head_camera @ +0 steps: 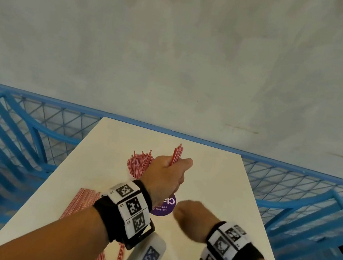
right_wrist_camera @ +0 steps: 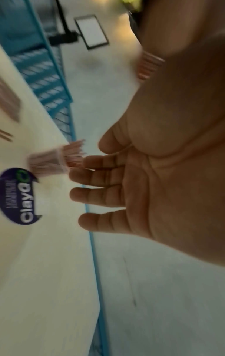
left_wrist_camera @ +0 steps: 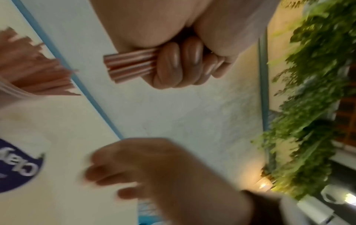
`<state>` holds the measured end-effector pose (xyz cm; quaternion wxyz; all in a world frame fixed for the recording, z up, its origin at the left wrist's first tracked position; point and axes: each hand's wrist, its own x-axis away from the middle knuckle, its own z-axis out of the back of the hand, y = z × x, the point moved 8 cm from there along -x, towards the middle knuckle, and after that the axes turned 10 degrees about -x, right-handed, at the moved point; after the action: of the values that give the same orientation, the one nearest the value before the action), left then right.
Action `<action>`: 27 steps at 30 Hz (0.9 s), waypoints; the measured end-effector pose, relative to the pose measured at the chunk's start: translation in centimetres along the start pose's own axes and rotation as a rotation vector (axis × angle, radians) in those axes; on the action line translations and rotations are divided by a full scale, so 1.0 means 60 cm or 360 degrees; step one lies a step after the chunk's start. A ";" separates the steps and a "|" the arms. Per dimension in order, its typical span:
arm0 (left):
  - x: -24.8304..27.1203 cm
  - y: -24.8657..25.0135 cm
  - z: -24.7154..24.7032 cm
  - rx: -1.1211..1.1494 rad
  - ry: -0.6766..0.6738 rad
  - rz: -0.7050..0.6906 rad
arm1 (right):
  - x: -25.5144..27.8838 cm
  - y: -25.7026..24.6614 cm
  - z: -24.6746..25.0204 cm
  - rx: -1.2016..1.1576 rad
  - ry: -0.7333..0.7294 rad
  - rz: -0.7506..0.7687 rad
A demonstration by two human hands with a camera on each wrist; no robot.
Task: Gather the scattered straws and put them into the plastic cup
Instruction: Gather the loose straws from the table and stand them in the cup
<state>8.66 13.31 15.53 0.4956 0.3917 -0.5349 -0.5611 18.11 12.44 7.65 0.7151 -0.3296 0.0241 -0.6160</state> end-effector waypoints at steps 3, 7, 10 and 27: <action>-0.015 -0.049 0.018 -0.0388 0.0054 -0.0069 | 0.003 -0.005 0.098 -0.0346 0.0442 0.0159; -0.036 -0.121 0.034 -0.0779 0.0040 -0.0068 | 0.010 -0.045 0.149 -0.0609 0.0685 0.0382; -0.071 -0.144 0.082 -0.0722 0.0245 0.0019 | -0.004 -0.042 0.133 -0.0650 0.0655 0.0364; -0.262 -0.220 0.195 -0.0800 0.0713 0.0161 | -0.050 0.092 -0.013 -0.0722 0.0441 -0.0009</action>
<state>-1.35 30.28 2.47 0.7090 0.3438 -0.2765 -0.5501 21.82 14.91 3.17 0.6112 -0.3939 0.2585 -0.6360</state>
